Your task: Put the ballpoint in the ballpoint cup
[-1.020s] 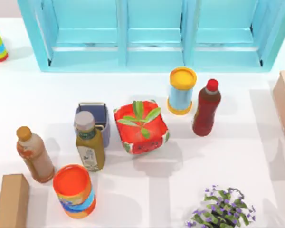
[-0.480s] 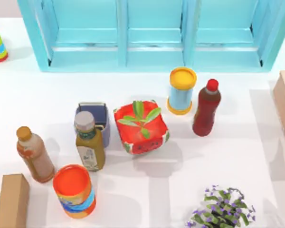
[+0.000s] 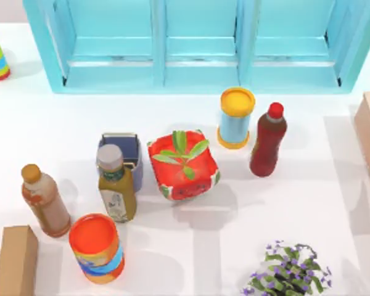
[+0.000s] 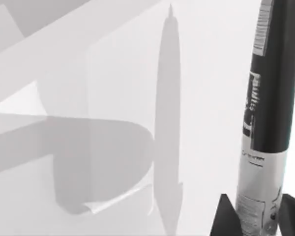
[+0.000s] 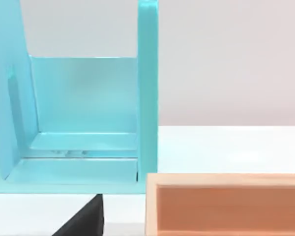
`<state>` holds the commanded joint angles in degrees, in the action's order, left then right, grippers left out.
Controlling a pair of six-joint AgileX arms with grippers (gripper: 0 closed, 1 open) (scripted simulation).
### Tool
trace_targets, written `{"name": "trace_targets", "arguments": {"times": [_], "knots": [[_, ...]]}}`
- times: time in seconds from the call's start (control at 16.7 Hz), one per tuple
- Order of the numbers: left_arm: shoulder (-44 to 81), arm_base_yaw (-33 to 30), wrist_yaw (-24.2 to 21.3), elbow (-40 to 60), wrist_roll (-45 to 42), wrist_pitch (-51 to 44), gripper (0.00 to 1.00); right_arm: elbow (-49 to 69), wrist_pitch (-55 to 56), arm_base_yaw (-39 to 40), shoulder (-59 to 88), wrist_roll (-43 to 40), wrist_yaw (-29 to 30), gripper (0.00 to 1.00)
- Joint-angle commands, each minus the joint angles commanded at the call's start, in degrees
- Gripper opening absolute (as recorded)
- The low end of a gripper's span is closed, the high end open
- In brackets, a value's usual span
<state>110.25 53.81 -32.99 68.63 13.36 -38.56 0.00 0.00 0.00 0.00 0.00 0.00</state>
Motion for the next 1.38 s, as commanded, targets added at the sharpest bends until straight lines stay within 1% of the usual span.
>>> {"name": "trace_targets", "arguments": {"times": [0.24,0.36,0.48,0.6,0.9,1.02,1.08,1.2,1.38], "knots": [[-8.4,7.7,-0.9,1.9,-8.9,-17.2,0.0,0.0,0.0,0.0,0.0,0.0,0.0,1.0],[-12.6,11.2,-1.3,2.6,-13.1,-24.3,0.0,0.0,0.0,0.0,0.0,0.0,0.0,1.0],[-16.0,13.8,-1.5,3.1,-16.4,-29.1,0.0,0.0,0.0,0.0,0.0,0.0,0.0,1.0],[-18.0,15.2,-1.5,3.3,-18.3,-31.5,0.0,0.0,0.0,0.0,0.0,0.0,0.0,1.0],[-18.0,15.1,-1.4,3.1,-18.5,-31.6,0.0,0.0,0.0,0.0,0.0,0.0,0.0,1.0],[-17.4,14.3,0.0,3.0,-18.6,-29.9,0.0,0.0,0.0,0.0,0.0,0.0,0.0,1.0],[-16.9,13.4,1.6,2.9,-18.7,-28.2,0.0,0.0,0.0,0.0,0.0,0.0,0.0,1.0],[-15.5,10.3,6.0,2.6,-19.3,-22.9,0.0,0.0,0.0,0.0,0.0,0.0,0.0,1.0],[-13.0,2.0,16.1,1.8,-20.9,-10.5,0.0,0.0,0.0,0.0,0.0,0.0,0.0,1.0]]}}
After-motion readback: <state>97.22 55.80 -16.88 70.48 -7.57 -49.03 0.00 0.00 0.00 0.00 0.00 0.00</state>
